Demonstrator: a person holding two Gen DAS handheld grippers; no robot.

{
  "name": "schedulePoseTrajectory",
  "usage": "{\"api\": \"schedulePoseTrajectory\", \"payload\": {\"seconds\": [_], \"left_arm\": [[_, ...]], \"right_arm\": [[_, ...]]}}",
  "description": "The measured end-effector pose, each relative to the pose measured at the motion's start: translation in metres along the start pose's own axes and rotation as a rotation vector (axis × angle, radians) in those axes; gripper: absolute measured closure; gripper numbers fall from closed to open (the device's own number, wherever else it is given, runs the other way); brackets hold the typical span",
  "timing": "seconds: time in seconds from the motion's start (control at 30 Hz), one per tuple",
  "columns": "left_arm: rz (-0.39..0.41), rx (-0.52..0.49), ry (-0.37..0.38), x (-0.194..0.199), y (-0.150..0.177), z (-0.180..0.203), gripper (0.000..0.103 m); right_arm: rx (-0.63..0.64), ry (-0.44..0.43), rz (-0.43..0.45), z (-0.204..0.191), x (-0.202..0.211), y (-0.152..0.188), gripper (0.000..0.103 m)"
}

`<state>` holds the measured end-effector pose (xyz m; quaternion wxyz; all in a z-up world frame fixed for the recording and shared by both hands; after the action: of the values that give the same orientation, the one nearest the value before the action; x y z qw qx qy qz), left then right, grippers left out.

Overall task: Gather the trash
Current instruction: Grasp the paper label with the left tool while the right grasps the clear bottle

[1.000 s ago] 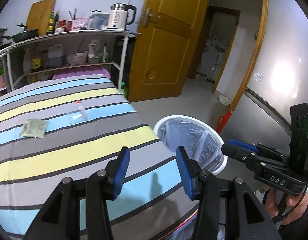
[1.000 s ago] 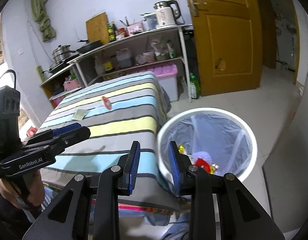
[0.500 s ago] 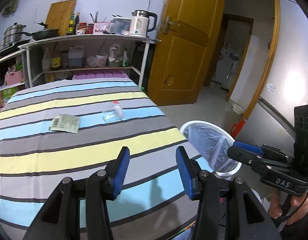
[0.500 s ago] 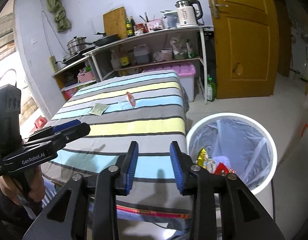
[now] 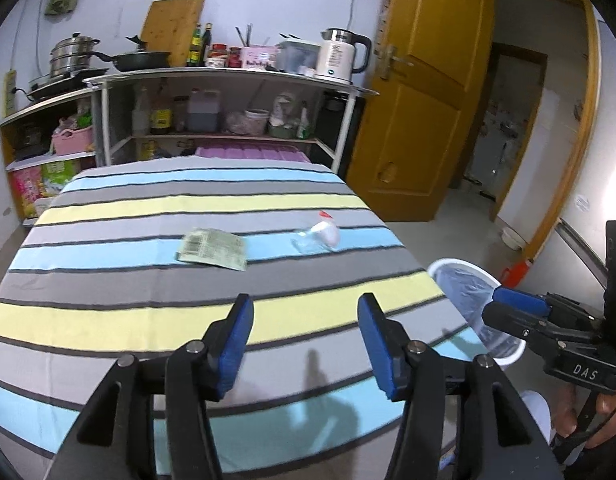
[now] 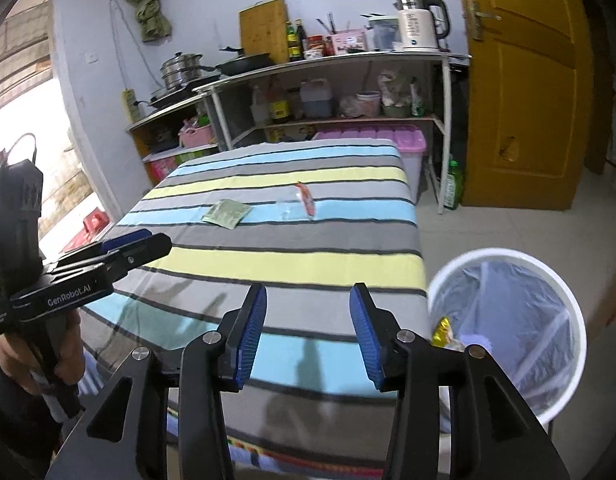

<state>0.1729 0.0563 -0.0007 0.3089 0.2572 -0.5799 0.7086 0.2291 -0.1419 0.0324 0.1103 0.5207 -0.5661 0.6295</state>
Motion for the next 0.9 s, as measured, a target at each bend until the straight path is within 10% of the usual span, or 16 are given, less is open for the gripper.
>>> {"api": "schedulePoseTrajectory", "payload": {"seconds": [0.9], "left_arm": [[-0.100,0.072,-0.104,-0.085,-0.057,-0.080,0.042]], "right_arm": [[0.124,0.021,-0.115,-0.025,-0.130,-0.095,0.053]]}}
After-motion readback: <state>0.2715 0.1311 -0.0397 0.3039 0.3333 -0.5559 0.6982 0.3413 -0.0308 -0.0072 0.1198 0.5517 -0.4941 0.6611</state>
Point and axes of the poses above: each gripper's, at about its wrist camera, not at the fingertips, and x roughly against the way its jaws point, z to its right, y to its underside, the point moved 4 cm from there along -x, roughly the way its jaws point, and after that the axes turned 12 degrees about -z, right-handed, at the moved point
